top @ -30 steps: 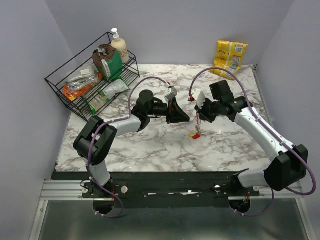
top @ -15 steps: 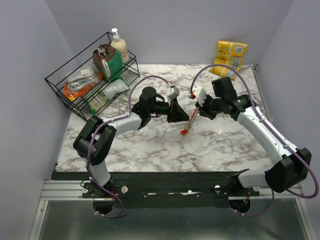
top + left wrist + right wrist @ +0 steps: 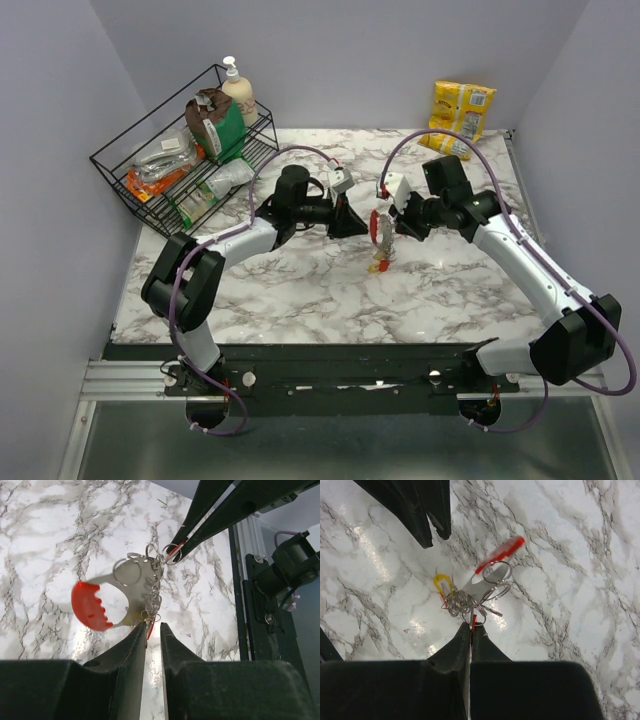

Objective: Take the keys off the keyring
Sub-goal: Remove the key from the keyring, then place the key at the center of the board.

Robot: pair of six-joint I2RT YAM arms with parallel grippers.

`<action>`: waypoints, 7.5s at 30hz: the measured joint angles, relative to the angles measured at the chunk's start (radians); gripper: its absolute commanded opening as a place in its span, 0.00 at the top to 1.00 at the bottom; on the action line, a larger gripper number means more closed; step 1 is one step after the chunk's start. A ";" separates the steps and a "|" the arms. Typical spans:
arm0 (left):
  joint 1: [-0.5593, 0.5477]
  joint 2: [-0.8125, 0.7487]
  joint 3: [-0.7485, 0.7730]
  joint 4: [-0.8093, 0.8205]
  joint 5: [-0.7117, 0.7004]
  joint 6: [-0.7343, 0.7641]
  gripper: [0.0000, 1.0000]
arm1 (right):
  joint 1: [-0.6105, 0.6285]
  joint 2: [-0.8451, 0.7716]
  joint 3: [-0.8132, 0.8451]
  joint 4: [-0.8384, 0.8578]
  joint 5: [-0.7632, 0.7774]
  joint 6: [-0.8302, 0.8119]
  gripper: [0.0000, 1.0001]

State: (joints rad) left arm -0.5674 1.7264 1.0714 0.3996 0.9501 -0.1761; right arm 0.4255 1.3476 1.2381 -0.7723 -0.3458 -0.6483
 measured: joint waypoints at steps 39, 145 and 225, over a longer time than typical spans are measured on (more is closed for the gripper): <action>-0.043 0.035 0.026 0.056 -0.035 -0.104 0.73 | 0.000 0.050 -0.052 0.091 -0.120 0.047 0.94; -0.021 0.080 -0.091 0.566 0.129 -0.469 1.00 | -0.055 0.056 -0.067 0.098 -0.116 0.035 0.93; 0.137 0.119 0.034 0.072 -0.230 -0.274 1.00 | -0.169 0.231 0.021 0.046 -0.203 0.005 0.45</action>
State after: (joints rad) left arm -0.4309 1.8454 1.1057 0.4721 0.7200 -0.4500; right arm 0.2562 1.5784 1.2587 -0.7261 -0.5491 -0.6434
